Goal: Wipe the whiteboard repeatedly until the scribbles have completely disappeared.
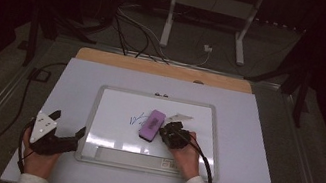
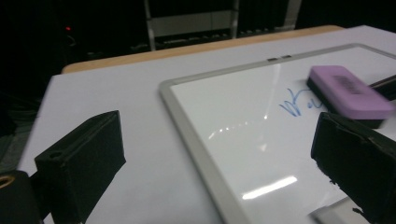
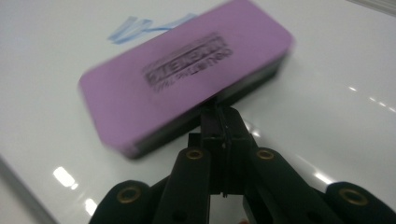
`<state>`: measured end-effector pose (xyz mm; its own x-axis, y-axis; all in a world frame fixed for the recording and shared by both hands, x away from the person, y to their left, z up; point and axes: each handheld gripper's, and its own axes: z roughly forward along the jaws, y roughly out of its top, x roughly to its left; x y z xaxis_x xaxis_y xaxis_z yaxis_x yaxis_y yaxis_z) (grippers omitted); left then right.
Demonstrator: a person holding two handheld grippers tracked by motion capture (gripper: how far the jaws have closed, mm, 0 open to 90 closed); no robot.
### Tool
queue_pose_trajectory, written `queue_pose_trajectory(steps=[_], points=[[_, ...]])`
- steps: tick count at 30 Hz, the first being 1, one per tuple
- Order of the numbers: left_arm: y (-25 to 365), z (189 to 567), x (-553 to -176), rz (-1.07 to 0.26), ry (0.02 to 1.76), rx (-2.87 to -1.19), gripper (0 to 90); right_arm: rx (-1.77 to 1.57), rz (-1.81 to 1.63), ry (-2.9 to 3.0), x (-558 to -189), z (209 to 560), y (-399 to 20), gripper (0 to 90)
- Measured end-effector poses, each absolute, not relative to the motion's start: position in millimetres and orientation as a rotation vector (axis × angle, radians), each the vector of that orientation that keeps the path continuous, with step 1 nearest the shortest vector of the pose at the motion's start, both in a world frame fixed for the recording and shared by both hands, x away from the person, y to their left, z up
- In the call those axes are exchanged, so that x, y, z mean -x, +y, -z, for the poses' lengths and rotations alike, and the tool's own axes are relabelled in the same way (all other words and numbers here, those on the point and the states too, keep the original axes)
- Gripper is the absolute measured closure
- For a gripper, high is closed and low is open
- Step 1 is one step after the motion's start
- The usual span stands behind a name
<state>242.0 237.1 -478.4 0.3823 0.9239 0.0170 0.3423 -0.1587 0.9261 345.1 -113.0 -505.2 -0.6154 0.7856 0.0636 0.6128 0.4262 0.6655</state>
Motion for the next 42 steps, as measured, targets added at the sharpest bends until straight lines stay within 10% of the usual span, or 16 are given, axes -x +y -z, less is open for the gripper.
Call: queue_pose_trajectory(steps=[6, 17, 26, 30, 42], points=[[199, 472, -268, -0.667, 1.087, -1.756, 4.4, -1.170, -0.966, 2.433, -344, 503, -110, 80.0], [92, 472, -325, -0.531, 0.982, -2.001, 7.8, -1.340, -1.135, 2.240, -347, 473, -176, 29.7], [51, 498, -344, -0.495, 1.020, -2.180, 17.5, -1.385, -1.120, 2.179, -337, 473, -214, 30.1], [48, 502, -346, -0.505, 1.016, -2.216, 40.4, -1.400, -1.115, 2.153, -331, 471, -228, 31.2], [100, 498, -367, -0.590, 1.298, -2.173, 41.9, -1.376, -1.060, 2.084, -311, 467, -260, 27.3]])
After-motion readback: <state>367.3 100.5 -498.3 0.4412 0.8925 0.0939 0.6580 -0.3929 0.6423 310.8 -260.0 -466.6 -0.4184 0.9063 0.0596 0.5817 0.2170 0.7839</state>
